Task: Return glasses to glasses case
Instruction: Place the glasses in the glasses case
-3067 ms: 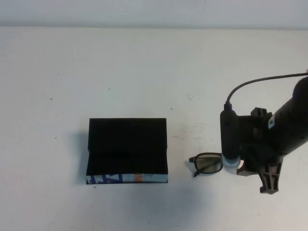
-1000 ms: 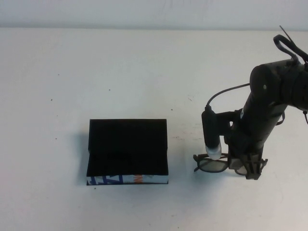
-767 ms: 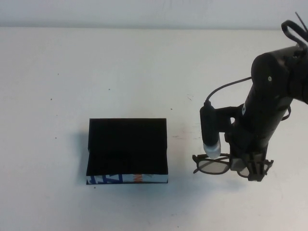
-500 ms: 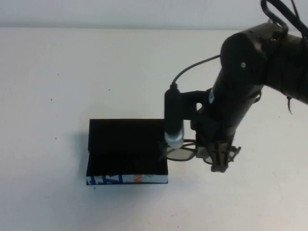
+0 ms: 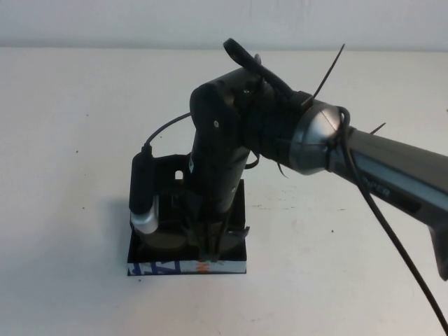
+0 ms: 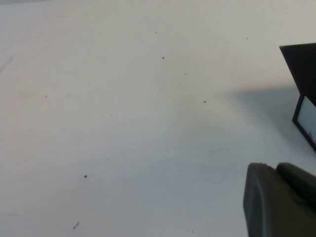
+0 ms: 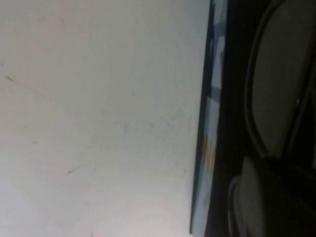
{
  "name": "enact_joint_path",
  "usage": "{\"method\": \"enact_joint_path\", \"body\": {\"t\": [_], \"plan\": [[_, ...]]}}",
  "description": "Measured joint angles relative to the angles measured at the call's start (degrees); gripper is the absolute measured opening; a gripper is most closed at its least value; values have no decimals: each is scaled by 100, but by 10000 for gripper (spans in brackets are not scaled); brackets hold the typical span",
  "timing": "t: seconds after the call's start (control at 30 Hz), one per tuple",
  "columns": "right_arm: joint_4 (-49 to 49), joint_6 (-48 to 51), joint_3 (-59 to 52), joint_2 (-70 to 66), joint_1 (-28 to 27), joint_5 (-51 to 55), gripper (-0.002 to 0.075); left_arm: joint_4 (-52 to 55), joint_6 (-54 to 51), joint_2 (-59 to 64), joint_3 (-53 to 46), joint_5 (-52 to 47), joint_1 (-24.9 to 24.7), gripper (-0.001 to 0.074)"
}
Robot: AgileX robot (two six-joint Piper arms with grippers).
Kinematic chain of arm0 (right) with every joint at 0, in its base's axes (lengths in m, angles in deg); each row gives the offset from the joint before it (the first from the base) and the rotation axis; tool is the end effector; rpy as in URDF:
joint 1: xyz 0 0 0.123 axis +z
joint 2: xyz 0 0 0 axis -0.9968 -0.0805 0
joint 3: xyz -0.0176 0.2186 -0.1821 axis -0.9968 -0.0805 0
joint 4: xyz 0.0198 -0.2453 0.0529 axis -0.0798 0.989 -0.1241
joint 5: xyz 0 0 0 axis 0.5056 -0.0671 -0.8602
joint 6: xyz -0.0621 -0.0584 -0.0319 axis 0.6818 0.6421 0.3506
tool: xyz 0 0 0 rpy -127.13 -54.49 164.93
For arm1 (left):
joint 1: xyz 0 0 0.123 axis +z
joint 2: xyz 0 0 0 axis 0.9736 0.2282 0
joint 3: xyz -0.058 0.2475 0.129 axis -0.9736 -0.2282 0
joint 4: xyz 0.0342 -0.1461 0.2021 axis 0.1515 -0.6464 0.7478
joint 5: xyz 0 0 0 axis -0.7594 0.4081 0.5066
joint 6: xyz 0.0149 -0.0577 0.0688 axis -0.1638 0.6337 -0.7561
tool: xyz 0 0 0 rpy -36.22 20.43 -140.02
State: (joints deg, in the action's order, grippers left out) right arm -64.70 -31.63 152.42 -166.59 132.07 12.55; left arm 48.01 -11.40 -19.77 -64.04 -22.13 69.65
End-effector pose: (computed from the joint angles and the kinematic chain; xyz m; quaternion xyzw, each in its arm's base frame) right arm 0.2989 0.3270 0.2536 -0.7473 0.6538 0.0338 0.1139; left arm 0.0522 -0.0076 0.1719 0.0725 0.7999 -0.0273 0.5951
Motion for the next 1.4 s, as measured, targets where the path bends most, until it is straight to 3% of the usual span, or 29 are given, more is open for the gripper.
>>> {"method": "enact_joint_path", "body": {"t": [1.4], "plan": [[95, 10, 444, -716, 27, 0, 11, 0, 0, 0, 0, 0, 0, 0]]}}
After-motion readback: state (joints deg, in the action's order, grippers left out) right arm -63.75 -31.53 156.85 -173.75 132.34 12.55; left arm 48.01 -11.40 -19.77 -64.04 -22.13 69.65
